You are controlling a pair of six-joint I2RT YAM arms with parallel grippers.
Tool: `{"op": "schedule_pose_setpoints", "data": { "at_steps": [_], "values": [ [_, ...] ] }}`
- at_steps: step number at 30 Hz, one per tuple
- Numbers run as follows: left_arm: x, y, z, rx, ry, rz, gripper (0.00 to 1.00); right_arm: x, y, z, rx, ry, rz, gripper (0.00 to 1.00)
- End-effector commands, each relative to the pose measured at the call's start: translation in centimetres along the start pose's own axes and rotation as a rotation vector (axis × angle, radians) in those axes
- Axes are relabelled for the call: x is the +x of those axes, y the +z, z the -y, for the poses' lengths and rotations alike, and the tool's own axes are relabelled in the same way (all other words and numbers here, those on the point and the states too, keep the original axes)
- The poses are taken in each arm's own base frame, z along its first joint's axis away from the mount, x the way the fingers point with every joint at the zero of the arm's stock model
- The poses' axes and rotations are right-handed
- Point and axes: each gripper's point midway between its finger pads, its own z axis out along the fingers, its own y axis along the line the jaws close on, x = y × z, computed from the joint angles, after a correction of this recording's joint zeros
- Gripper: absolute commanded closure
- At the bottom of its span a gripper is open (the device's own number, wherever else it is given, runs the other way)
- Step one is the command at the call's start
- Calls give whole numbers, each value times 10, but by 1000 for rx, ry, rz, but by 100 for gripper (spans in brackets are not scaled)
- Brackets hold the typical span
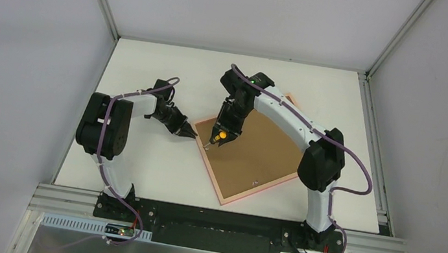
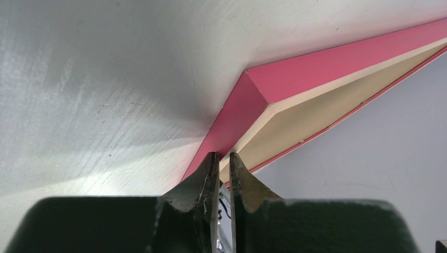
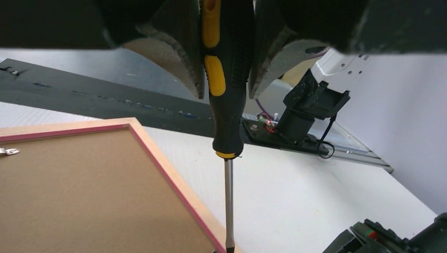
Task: Take the photo out of the frame
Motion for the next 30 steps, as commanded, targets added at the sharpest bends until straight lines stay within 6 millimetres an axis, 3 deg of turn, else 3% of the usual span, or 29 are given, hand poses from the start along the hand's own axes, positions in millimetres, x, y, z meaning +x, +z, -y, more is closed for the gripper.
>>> {"op": "schedule_pose_setpoints", "data": {
  "at_steps": [1,9,16,22,30],
  "values": [
    [5,5,-45,-179,-55,24,91,18,-7,-17,-64,71,-93,100],
    [6,5,-51,-193,-60,31,98,16,1,-3,26,116,-96,100],
    [8,7,-56,-202,-66,23,100,-9,-31,-29,-84,158,43,100],
    [11,8,-59,-211,-84,17,100,-20,-20,-19,-93,384,56,100],
    [11,8,-61,-215,-87,15,100,-31,-18,-14,-60,435,119,100]
  ]
}}
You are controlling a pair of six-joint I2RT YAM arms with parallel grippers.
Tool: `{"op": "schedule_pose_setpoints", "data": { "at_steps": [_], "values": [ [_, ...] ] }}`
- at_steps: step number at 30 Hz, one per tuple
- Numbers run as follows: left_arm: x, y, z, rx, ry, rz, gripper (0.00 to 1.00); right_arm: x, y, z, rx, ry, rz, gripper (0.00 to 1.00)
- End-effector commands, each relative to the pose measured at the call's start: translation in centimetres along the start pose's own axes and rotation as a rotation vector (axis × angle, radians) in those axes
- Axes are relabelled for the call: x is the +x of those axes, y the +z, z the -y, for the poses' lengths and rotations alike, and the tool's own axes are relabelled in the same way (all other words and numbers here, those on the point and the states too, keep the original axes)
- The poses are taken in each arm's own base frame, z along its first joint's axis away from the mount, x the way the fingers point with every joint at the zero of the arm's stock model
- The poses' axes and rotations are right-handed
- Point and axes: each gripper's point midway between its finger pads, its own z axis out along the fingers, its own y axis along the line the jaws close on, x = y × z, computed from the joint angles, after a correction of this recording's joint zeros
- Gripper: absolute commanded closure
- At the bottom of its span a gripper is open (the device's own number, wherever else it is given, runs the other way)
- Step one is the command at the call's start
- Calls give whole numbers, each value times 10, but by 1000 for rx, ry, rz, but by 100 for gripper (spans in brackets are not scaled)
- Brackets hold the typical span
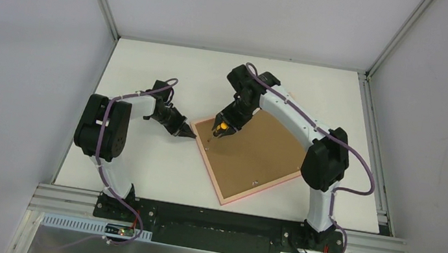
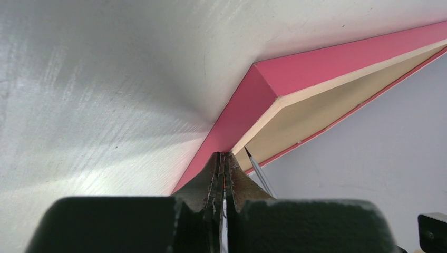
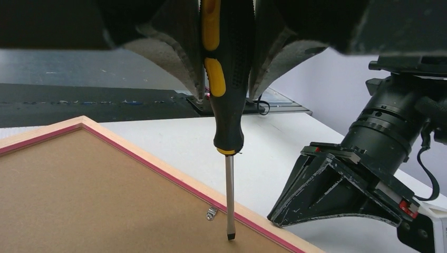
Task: Take the photo out of the frame
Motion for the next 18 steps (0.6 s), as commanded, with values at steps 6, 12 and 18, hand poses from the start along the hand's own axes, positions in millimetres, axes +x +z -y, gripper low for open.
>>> {"op": "schedule_pose_setpoints", "data": {
  "at_steps": [6,12,18],
  "values": [
    [7,11,-58,-215,-71,9,100,11,-17,-8,-20,67,5,100],
    [6,12,-60,-232,-79,15,100,24,-16,-4,11,69,-28,100],
    [5,13,-64,-249,-89,22,100,31,-12,0,34,69,-53,100]
  ]
}}
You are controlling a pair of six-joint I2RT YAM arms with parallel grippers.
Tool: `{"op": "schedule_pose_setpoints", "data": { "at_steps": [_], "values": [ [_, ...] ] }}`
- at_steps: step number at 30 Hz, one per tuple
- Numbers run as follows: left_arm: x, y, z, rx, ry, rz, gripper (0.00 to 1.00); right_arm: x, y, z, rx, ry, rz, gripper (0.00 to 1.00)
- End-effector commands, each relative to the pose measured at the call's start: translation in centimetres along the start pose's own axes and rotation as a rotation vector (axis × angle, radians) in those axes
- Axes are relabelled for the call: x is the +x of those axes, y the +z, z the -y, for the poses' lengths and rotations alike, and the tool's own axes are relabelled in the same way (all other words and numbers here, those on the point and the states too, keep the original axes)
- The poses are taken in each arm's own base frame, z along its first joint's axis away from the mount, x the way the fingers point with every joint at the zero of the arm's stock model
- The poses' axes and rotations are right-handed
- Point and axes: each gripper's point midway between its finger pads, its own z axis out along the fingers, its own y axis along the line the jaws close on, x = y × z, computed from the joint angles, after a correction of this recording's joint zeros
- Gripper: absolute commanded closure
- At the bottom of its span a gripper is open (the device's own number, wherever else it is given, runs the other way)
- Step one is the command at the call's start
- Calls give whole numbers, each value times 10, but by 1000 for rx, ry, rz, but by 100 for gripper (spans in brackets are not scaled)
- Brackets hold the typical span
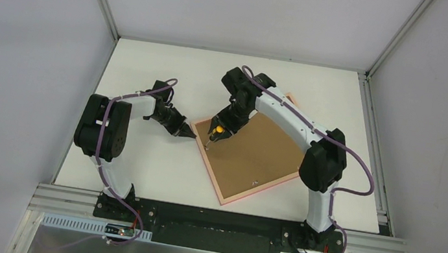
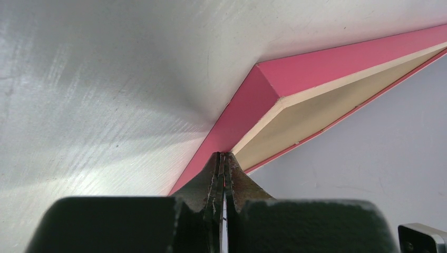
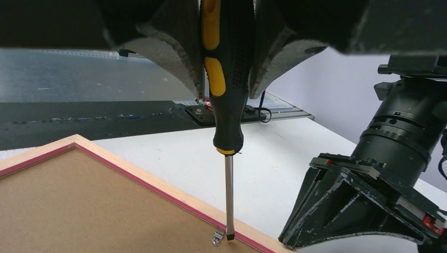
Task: Take the photo out of the frame
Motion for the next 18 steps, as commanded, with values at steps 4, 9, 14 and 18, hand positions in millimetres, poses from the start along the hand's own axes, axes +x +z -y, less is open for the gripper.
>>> {"op": "schedule_pose_setpoints", "data": {
  "at_steps": [4,9,14,18],
  "values": [
    [3,14,-66,-257,-79,27,100,14,-9,6,31,31,-46,100],
    [0,10,-69,-280,-78,51,100,17,-5,13,78,37,-67,100],
    [-1,9,-74,-314,-91,57,100,21,-2,21,156,28,-87,100],
    [-3,9,-75,-324,-97,66,100,28,1,24,202,19,-127,100]
  ]
}}
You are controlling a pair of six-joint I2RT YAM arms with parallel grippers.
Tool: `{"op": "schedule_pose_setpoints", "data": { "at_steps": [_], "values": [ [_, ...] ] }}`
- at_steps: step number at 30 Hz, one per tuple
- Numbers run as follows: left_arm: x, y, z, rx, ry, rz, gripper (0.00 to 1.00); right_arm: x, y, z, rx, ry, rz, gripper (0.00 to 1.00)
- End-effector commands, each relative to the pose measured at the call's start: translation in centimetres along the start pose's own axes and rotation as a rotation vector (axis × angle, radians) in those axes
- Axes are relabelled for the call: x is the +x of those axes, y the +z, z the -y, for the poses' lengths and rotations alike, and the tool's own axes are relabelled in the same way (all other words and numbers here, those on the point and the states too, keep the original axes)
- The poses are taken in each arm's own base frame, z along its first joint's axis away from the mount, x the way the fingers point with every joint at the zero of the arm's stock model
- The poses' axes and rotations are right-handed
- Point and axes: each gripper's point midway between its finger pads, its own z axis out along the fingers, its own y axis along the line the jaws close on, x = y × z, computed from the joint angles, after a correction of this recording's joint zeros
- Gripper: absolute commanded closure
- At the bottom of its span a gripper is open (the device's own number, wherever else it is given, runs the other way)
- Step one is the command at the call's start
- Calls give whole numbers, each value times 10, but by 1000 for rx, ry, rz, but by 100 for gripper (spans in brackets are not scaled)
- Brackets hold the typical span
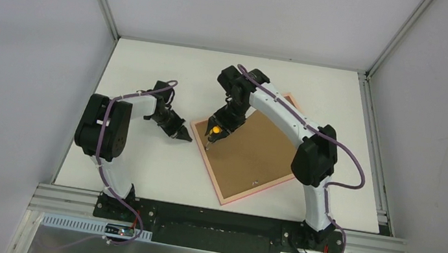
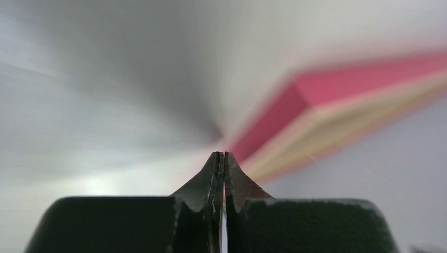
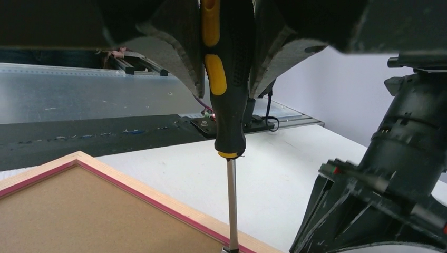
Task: Take the photo out of the frame
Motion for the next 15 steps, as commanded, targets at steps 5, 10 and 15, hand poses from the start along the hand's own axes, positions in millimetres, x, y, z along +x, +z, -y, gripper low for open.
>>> {"op": "schedule_pose_setpoints", "data": {
  "at_steps": [5,10,15],
  "values": [
    [-6,11,-75,-311,-68,75,100,27,6,33,204,32,-131,100],
    [-7,11,-77,-321,-70,80,100,30,7,47,270,44,-158,100],
    [-12,7,-70,-306,-16,102,100,30,-2,58,282,68,-161,100]
  ]
}}
